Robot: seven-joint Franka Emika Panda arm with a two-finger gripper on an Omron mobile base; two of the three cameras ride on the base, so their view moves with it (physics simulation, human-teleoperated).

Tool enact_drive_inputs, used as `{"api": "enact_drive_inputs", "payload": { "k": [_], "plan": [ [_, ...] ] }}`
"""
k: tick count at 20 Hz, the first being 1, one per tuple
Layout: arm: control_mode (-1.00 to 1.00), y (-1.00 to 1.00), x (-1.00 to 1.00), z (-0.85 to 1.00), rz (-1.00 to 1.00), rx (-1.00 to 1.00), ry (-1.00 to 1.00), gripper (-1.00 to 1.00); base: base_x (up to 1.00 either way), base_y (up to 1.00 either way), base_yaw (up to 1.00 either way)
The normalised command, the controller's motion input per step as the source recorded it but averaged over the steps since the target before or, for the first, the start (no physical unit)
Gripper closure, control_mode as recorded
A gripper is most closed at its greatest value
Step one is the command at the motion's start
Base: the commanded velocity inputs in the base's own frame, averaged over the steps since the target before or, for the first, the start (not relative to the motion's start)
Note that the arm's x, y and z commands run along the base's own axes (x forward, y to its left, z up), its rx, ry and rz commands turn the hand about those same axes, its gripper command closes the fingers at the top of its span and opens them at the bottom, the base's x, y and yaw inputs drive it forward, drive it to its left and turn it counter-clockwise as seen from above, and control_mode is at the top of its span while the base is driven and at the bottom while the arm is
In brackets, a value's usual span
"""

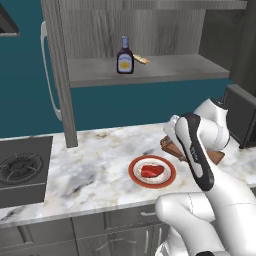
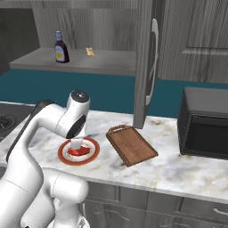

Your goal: Pick the steak from the plate and place it on the cutting board. Then pick the condiment bottle from the cabinet and place it next to the cutting board.

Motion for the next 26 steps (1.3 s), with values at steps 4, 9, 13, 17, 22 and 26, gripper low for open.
{"api": "enact_drive_inputs", "payload": {
  "k": [4, 9, 13, 17, 22, 26],
  "plan": [
    [-1.00, 0.00, 0.12, -0.31, -0.03, 0.00, 0.12, -1.00, 0.00, 0.00, 0.00],
    [-1.00, 0.00, 0.12, -0.35, -0.03, 0.00, 0.14, -1.00, 0.00, 0.00, 0.00],
    [-1.00, 0.00, 0.12, -0.36, -0.03, 0.00, 0.13, -1.00, 0.00, 0.00, 0.00],
    [-1.00, 0.00, 0.13, -0.34, -0.02, 0.00, 0.11, -1.00, 0.00, 0.00, 0.00],
    [-1.00, 0.00, 0.09, -0.33, -0.01, 0.00, 0.08, -1.00, 0.00, 0.00, 0.00],
    [-1.00, 0.00, 0.07, -0.27, -0.01, 0.00, 0.04, -1.00, 0.00, 0.00, 0.00]
  ]
}}
